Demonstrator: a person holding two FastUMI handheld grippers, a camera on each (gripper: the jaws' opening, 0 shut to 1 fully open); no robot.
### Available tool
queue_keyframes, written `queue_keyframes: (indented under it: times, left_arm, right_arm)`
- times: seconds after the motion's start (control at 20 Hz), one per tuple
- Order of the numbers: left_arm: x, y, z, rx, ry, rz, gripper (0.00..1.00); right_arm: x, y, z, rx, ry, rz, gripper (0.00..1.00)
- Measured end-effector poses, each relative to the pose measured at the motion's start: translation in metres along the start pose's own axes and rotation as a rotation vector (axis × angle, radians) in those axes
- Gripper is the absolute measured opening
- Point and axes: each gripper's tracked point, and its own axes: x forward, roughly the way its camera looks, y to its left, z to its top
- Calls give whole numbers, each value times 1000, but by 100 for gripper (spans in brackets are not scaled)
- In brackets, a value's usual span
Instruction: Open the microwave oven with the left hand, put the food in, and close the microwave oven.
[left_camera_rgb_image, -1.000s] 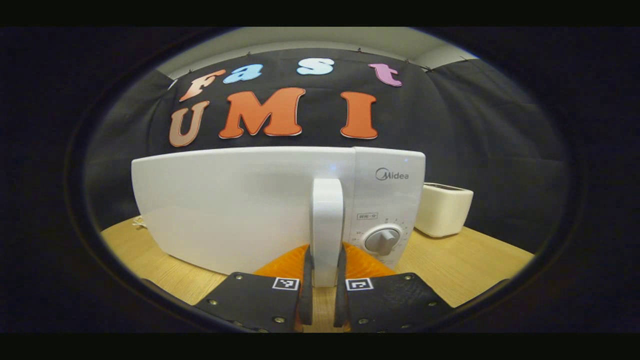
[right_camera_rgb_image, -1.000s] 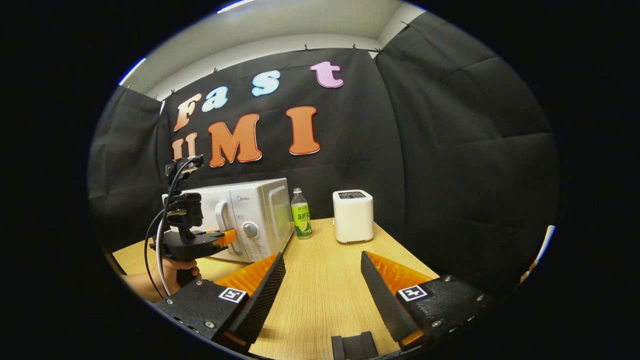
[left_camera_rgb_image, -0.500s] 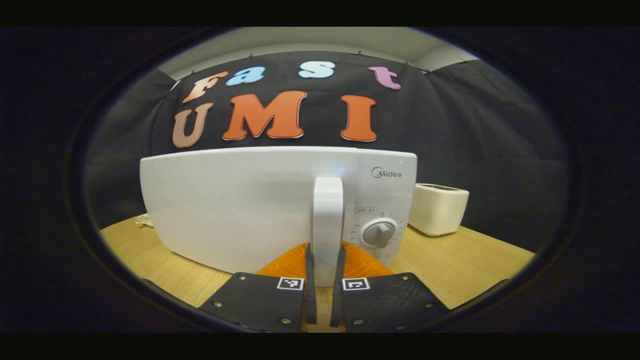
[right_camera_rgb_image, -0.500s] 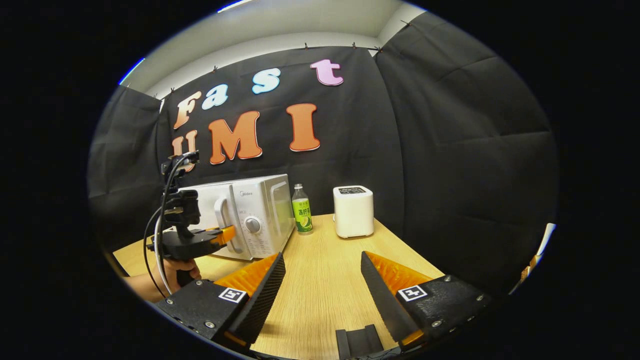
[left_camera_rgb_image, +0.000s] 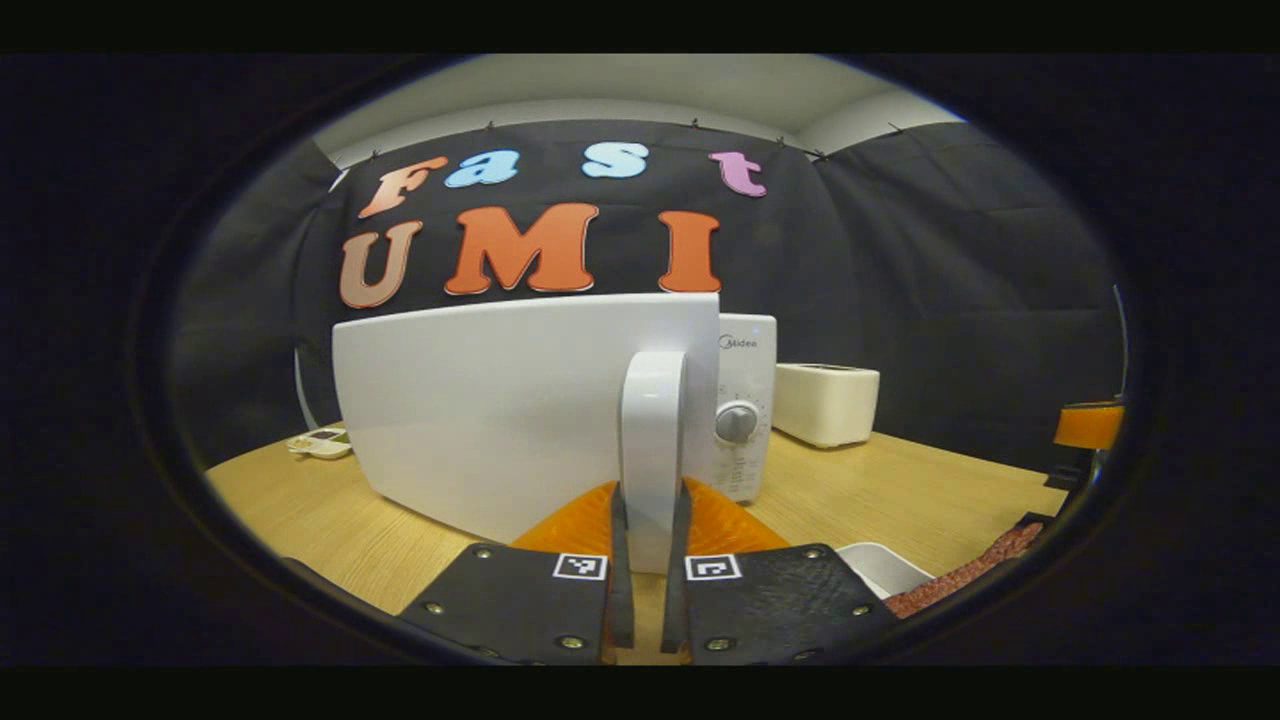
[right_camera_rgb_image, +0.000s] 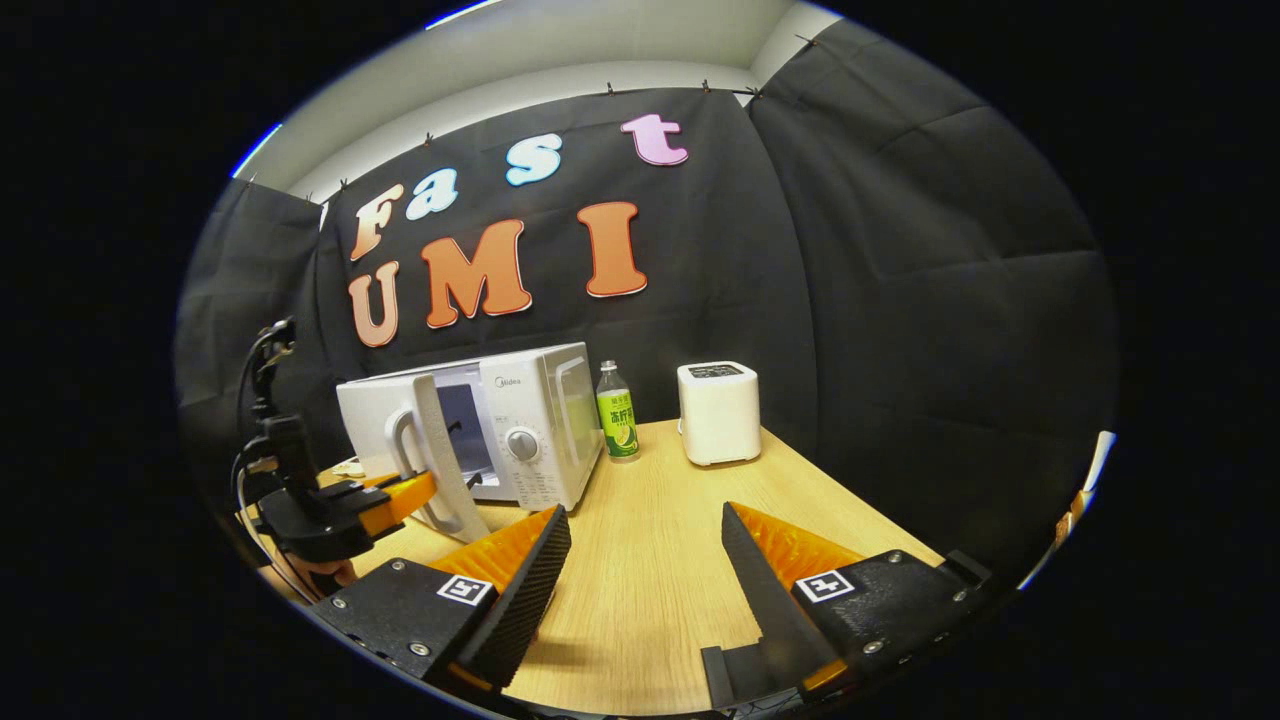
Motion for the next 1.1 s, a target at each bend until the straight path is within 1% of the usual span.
queue_keyframes:
  times: [0.05,0.1,0.25,0.3,0.35,0.6,0.75,0.8,0.85,0.9,0.95,1.0,1.05,1.1]
  left_arm:
    - [-12,5,-1,-3,-1,-2,13]
    - [-25,12,-1,-5,-4,0,13]
    - [-63,35,-2,9,-17,13,13]
    - [-75,44,-2,12,-23,19,10]
    - [-85,54,-2,11,-26,32,13]
    - [-135,103,-6,24,-26,115,13]
    - [-157,137,-5,38,-40,155,13]
    - [-162,146,-5,44,-58,160,16]
    - [-165,153,-6,50,-67,162,13]
    - [-169,164,-7,54,-73,179,13]
    - [-173,175,-8,55,-72,193,10]
    - [-176,185,-9,58,-70,204,16]
    - [-181,194,-9,61,-69,213,13]
    - [-184,201,-8,58,-72,213,12]
  right_arm:
    - [-2,2,-1,5,2,1,94]
    - [-3,5,-1,7,5,2,95]
    - [-11,13,-4,5,6,5,95]
    - [-12,15,-5,4,7,3,95]
    - [-14,16,-7,4,10,0,95]
    - [-20,28,-18,38,36,-4,95]
    - [-22,35,-21,39,44,-5,95]
    - [-22,37,-22,41,46,-6,95]
    - [-22,40,-22,45,48,-4,95]
    - [-21,45,-23,49,50,0,95]
    - [-21,49,-25,48,52,4,96]
    - [-21,52,-25,45,54,7,96]
    - [-19,54,-27,38,60,8,96]
    - [-18,55,-30,33,66,6,96]
